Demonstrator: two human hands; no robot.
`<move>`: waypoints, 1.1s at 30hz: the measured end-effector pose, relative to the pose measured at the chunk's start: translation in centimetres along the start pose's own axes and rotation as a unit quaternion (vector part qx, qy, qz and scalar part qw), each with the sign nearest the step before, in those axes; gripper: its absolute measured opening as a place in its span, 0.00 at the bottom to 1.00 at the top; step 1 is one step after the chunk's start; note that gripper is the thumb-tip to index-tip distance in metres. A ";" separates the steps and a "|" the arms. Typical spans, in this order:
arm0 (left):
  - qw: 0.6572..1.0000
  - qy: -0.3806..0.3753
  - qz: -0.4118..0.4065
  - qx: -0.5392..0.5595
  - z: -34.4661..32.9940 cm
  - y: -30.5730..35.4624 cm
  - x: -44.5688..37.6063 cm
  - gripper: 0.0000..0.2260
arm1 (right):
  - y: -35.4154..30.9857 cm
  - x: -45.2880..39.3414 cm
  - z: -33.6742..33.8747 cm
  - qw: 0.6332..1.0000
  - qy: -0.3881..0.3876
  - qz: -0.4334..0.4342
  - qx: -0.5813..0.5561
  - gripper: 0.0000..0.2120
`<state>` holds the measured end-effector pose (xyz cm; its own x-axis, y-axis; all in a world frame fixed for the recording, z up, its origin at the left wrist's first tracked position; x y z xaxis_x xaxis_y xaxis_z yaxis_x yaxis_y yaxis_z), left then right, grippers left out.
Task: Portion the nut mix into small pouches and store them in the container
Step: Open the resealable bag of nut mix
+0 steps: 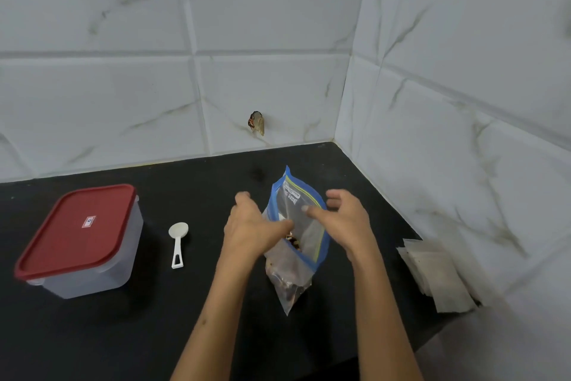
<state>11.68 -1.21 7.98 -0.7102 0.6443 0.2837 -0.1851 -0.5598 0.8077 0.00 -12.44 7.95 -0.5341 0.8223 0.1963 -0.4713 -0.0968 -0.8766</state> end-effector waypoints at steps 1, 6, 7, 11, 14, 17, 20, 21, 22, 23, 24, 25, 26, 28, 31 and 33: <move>1.000 0.023 -0.007 -0.004 -0.1 0.5 -0.7 0.40 | -0.5 -1.0 -0.1 1.000 0.012 0.016 0.012 0.29; 0.990 0.111 -0.072 -0.040 -0.4 2.5 -3.5 0.21 | -2.3 -3.8 -1.9 0.990 0.004 0.096 0.106 0.12; 0.989 0.116 -0.079 -0.048 -0.2 2.7 -3.8 0.15 | -2.5 -4.0 -2.0 0.986 0.017 0.106 0.128 0.08; 0.987 0.127 -0.077 -0.066 1.5 2.6 -4.4 0.05 | -2.4 -4.3 -0.7 0.978 0.088 0.081 0.172 0.08; 0.988 0.115 -0.080 -0.063 2.2 2.2 -4.5 0.07 | -2.5 -4.7 -0.2 0.979 0.067 0.096 0.169 0.08; 0.989 0.101 -0.097 -0.058 1.7 2.6 -4.7 0.12 | -3.5 -4.8 -1.1 0.979 0.022 0.142 0.148 0.10; 0.989 0.084 -0.109 -0.049 1.1 2.9 -5.2 0.09 | -4.4 -4.9 -2.0 0.971 -0.008 0.160 0.175 0.10; 0.991 0.074 -0.105 -0.034 1.0 2.9 -5.4 0.08 | -4.5 -5.0 -2.1 0.971 -0.007 0.161 0.178 0.09; 0.993 0.061 -0.097 -0.008 1.0 2.8 -5.6 0.09 | -4.6 -5.0 -2.1 0.972 -0.006 0.157 0.174 0.09; 0.995 0.044 -0.080 0.029 1.0 2.7 -5.7 0.10 | -4.6 -5.1 -2.0 0.976 -0.009 0.147 0.162 0.09; 0.995 0.025 -0.056 0.080 1.2 2.5 -5.9 0.11 | -4.5 -5.3 -1.8 0.982 -0.021 0.129 0.139 0.09; 0.990 -0.002 -0.019 0.138 1.2 2.4 -5.9 0.11 | -4.4 -5.6 -1.8 0.989 -0.042 0.100 0.103 0.09; 0.979 -0.035 0.022 0.201 1.2 2.3 -6.0 0.10 | -4.2 -6.0 -1.7 0.994 -0.064 0.066 0.061 0.09; 0.940 -0.111 0.084 0.313 0.9 2.2 -6.1 0.07 | -3.9 -6.7 -1.7 0.994 -0.106 -0.010 -0.026 0.08; 0.908 -0.198 0.119 0.350 0.3 1.5 -6.3 0.12 | -3.2 -7.3 -2.0 0.978 -0.149 -0.091 -0.117 0.05; 0.912 -0.208 0.127 0.330 0.0 0.8 -6.5 0.14 | -2.5 -7.5 -2.5 0.958 -0.198 -0.129 -0.160 0.07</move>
<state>16.17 -5.88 6.81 -0.3288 0.7560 0.5659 0.4956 -0.3720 0.7849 6.91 -16.97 7.58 -0.6835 0.5123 0.5199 -0.4171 0.3104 -0.8542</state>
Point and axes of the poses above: each hand's wrist, its own x-axis away from the middle knuckle, its own z-axis out of the back of the hand, y = z × x, the point moved 3 cm from there along -x, towards the middle knuckle, and after that the axes turned 6 degrees about -y, right-handed, at the moved point
